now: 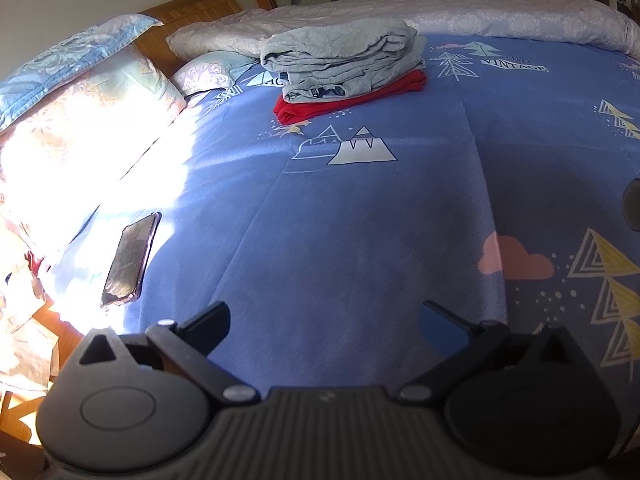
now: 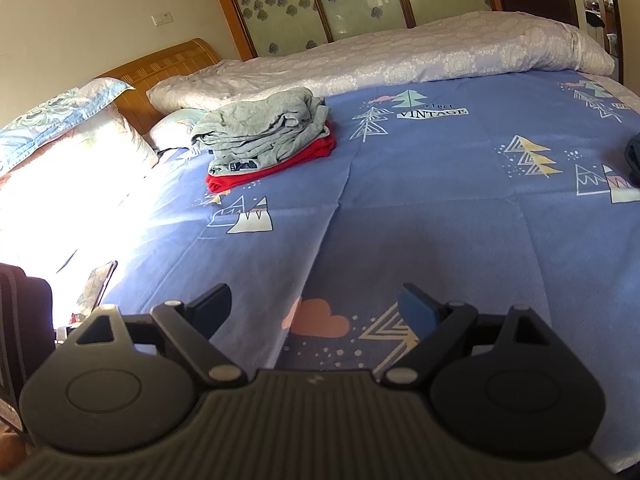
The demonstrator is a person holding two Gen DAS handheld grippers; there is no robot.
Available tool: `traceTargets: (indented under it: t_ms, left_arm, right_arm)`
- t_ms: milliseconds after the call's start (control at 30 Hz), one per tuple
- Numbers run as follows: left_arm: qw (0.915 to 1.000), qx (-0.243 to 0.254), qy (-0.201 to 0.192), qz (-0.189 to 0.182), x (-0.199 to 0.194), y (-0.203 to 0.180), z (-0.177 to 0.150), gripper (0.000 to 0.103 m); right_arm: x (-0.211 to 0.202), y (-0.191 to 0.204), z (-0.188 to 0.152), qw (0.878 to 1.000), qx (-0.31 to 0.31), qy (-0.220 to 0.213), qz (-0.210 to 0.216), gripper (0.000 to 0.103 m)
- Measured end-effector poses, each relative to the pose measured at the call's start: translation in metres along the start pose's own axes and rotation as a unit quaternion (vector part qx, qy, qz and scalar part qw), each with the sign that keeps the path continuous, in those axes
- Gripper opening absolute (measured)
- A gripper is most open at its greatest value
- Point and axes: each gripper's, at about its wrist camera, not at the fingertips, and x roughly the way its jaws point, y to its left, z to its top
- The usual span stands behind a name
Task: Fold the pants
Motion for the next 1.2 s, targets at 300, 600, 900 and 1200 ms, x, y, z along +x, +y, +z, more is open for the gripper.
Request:
traceTargets:
  t_ms: [300,600,900,1200]
  left_arm:
    - [1.0,0.007,0.004,0.001,0.0015,-0.001,-0.0018,0.103]
    - [1.0,0.005,0.007,0.003,0.0036,-0.0009,-0.0032,0.103]
    - [0.9999,0.009,0.011,0.003,0.0065,-0.0014,-0.0038,0.103]
    - [0.9988,0.0,0.021,-0.044,0.0056,-0.0001,-0.0036,0.103]
  right_arm:
    - [-0.0002,-0.0018,0.0012,1.0,-0.001,0.0,0.0,0.092]
    - [0.0001,-0.0016,0.0014,1.0,0.0,0.0,0.0,0.092]
    - [0.0007,-0.007,0.0027,1.0,0.001,0.004,0.001,0.092]
    - [0.0007,-0.0071,0.0025,1.0,0.002,0.005,0.002,0.092]
